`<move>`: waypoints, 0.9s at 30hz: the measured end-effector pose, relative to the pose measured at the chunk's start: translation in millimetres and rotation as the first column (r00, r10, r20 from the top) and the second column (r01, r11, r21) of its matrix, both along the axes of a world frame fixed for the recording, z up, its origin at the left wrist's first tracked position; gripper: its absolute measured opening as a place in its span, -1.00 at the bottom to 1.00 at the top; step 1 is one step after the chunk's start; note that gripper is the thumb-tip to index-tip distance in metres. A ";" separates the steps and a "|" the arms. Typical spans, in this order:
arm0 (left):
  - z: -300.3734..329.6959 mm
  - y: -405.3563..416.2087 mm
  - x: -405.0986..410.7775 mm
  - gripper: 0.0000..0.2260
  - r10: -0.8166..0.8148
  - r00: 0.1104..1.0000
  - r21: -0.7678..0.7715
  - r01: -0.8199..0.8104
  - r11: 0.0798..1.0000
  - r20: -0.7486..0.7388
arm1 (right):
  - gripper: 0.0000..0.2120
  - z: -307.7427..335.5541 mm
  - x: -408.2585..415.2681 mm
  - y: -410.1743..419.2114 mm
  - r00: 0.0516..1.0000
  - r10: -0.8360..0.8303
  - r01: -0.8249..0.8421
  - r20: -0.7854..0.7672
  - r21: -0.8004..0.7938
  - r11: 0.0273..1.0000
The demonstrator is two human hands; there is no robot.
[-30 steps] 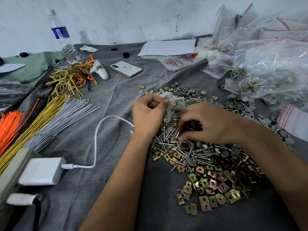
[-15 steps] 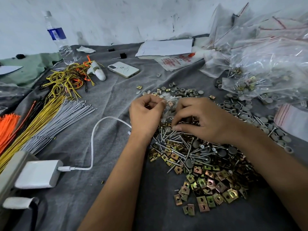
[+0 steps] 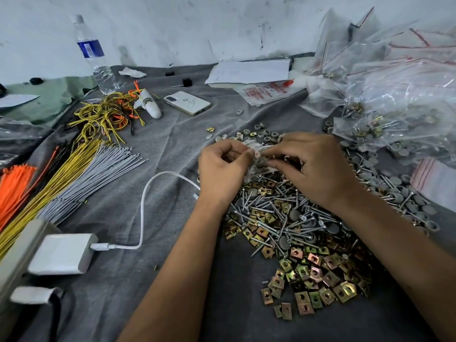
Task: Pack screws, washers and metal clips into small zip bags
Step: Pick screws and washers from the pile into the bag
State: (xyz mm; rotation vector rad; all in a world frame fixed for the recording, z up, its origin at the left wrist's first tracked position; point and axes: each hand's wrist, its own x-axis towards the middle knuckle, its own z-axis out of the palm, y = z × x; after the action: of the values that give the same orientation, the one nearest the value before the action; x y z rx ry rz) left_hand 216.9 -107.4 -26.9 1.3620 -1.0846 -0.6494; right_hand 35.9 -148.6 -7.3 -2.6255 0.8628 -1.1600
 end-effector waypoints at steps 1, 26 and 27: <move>-0.3 -0.2 0.1 -0.88 0.002 1.000 0.001 -0.002 1.000 -0.004 | -0.78 -0.1 0.0 0.4 1.000 -0.013 0.013 0.009 -0.006 1.000; -1.4 -2.3 2.7 -0.83 0.131 0.986 -0.075 -0.139 0.987 -0.099 | -0.84 -2.0 5.9 4.4 0.999 -0.005 0.011 0.054 -0.101 0.995; -1.3 -2.0 1.2 -0.83 0.104 0.991 -0.074 -0.110 0.991 -0.082 | -0.84 -1.9 5.7 4.4 0.998 -0.013 0.021 0.065 -0.121 0.992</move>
State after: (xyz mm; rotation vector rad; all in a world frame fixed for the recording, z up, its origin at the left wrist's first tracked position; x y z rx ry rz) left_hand 218.1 -109.4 -28.2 1.3073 -0.9582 -0.5704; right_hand 41.6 -144.2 -9.3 -2.6639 0.8290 -1.3345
